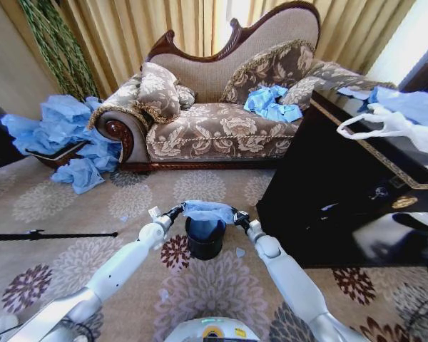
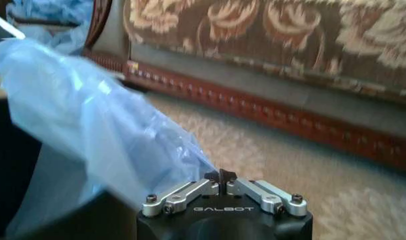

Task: Place a garbage bag over the trash bin.

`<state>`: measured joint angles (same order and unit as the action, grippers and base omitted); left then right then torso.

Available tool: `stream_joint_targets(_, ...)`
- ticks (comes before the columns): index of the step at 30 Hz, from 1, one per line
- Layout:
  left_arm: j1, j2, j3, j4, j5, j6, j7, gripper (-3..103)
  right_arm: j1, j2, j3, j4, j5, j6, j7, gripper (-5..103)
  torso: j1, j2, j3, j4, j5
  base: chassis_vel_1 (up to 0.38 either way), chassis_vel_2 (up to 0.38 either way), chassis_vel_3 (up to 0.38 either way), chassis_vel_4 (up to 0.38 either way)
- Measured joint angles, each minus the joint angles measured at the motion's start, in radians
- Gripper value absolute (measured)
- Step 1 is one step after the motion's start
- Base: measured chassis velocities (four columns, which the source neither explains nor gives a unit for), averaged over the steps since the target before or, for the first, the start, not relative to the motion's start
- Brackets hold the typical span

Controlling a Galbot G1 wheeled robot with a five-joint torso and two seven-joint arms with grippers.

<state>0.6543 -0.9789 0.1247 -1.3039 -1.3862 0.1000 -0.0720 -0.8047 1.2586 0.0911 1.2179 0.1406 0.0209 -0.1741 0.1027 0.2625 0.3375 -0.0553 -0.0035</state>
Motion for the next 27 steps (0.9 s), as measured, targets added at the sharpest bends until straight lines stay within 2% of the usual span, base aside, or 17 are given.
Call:
stream_joint_targets(4, -0.019, 0.008, 0.009, 0.003, -0.013, 0.028, -0.017, 0, -0.009, -0.003, -0.004, -0.009, 0.003, -0.015, -0.017, 0, 0.0, 0.0, 0.0, -0.0001, 0.0001, 0.0, 0.0, 0.0, 0.0)
stream_joint_targets(7, -0.038, 0.032, 0.027, 0.008, -0.02, 0.08, -0.043, 0, -0.03, -0.01, -0.01, -0.005, 0.009, -0.019, -0.025, 0, 0.0, 0.0, 0.0, 0.0001, 0.0001, 0.0, 0.0, 0.0, 0.0)
stream_joint_targets(9, -0.04, 0.04, 0.03, 0.007, -0.023, 0.093, -0.046, 0, -0.037, -0.014, -0.012, 0.002, 0.014, -0.021, -0.026, 0, 0.0, 0.0, 0.0, 0.0, 0.0, 0.0, 0.0, 0.0, 0.0)
stream_joint_targets(11, -0.042, 0.068, 0.033, -0.007, -0.041, 0.142, -0.056, 0, -0.059, -0.026, -0.018, 0.032, 0.033, -0.031, -0.027, 0, 0.0, 0.0, 0.0, 0.0001, 0.0001, 0.0, 0.0, 0.0, 0.0)
stream_joint_targets(19, -0.015, 0.127, 0.046, -0.036, -0.066, 0.197, -0.023, 0, -0.105, -0.039, -0.019, 0.052, 0.043, -0.017, -0.04, 0, 0.0, 0.0, 0.0, 0.0002, 0.0, 0.0, 0.0, 0.0, 0.0)
stream_joint_targets(27, -0.018, 0.121, 0.066, -0.017, -0.087, 0.243, -0.026, 0, -0.118, -0.033, -0.007, 0.011, 0.038, 0.026, -0.052, 0, 0.0, 0.0, 0.0, 0.0002, 0.0, 0.0, 0.0, 0.0, 0.0)
